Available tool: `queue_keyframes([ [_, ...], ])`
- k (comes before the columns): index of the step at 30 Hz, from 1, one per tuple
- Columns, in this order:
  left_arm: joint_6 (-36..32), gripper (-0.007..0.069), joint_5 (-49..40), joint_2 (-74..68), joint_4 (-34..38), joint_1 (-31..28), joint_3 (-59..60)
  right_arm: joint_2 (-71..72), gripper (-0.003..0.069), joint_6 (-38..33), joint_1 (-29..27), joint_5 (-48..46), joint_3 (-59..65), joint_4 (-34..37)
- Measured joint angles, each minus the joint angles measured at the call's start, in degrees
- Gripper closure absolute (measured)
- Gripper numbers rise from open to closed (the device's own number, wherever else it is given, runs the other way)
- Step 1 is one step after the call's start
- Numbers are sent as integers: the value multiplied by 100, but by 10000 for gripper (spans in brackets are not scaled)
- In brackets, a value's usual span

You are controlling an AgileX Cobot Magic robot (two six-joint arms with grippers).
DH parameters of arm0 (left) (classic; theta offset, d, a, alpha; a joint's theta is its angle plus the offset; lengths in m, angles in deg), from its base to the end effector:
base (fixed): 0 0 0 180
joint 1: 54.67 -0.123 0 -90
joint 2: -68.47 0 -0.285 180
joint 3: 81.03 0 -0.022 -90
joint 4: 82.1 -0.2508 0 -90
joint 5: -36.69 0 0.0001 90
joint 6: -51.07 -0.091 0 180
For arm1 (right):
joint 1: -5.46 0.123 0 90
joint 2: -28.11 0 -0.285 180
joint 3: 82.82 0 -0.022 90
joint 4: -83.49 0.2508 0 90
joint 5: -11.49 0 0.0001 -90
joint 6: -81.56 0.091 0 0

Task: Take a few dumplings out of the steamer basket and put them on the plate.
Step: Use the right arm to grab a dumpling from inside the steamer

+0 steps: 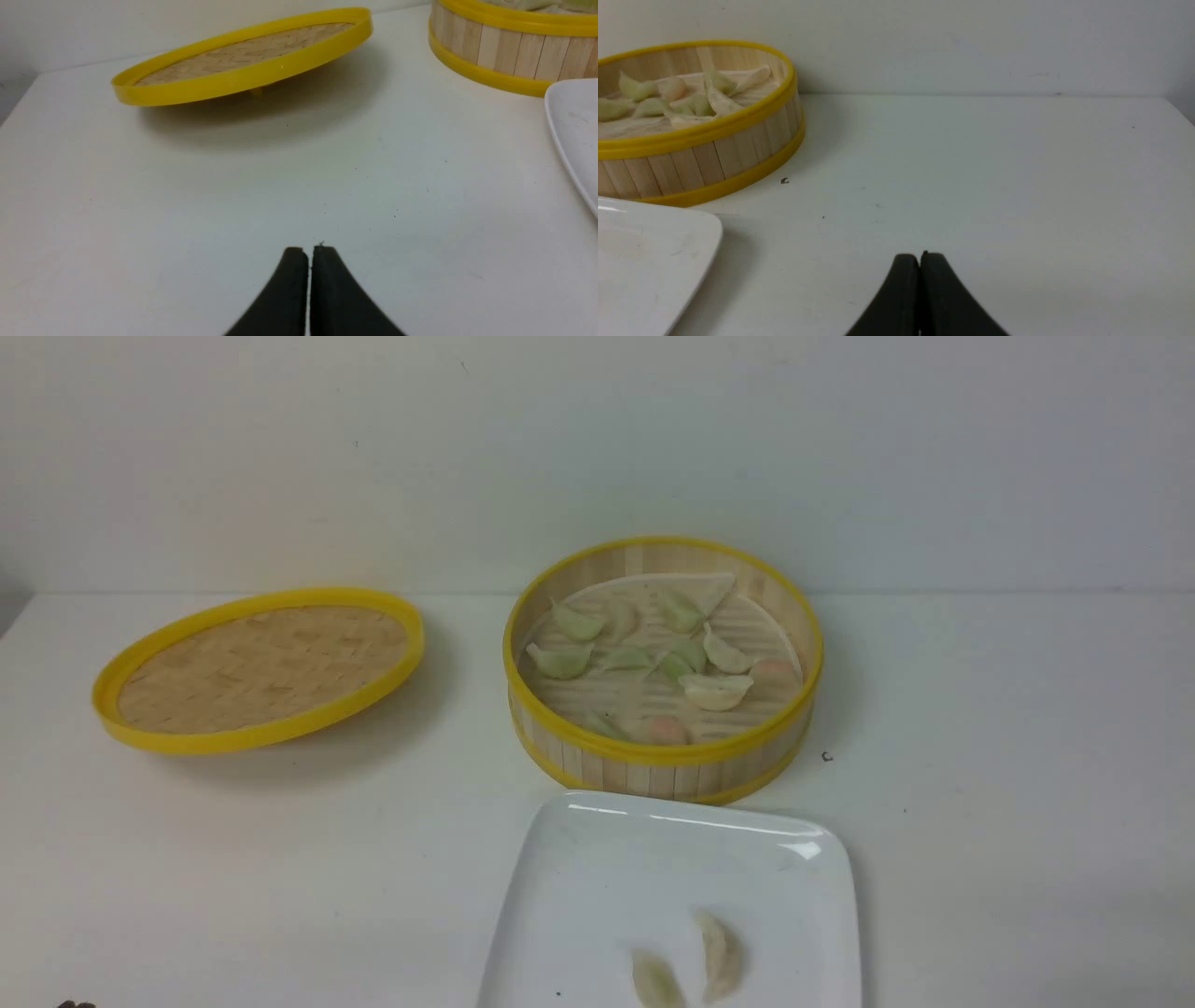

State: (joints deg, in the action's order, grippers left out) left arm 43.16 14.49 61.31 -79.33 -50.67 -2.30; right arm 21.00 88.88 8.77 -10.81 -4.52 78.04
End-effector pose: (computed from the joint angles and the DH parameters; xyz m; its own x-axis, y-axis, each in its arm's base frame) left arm 0.0520 -0.0053 0.1701 -0.2999 0.1143 -0.9471 0.1155 0.9898 0.0829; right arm 0.0522 -0.0003 0.1727 -0.3029 0.0222 -0.9528 -0.0114 0.9996 0.0269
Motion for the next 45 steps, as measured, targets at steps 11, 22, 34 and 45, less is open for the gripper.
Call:
queue_keyframes([
  [11, 0, 631, 0, 0, 0, 0, 0, 0, 673, -11, 0, 0, 0, 0],
  [22, 0, 631, 0, 0, 0, 0, 0, 0, 673, -13, 0, 0, 0, 0],
  [34, 373, 631, 882, 0, 1099, 0, 13, 0, 673, 1095, 0, 1537, 53, 1746],
  [45, 1319, 631, 3146, 0, 5235, 0, 13, 0, 673, 1738, 5, 2959, 17, 2900],
])
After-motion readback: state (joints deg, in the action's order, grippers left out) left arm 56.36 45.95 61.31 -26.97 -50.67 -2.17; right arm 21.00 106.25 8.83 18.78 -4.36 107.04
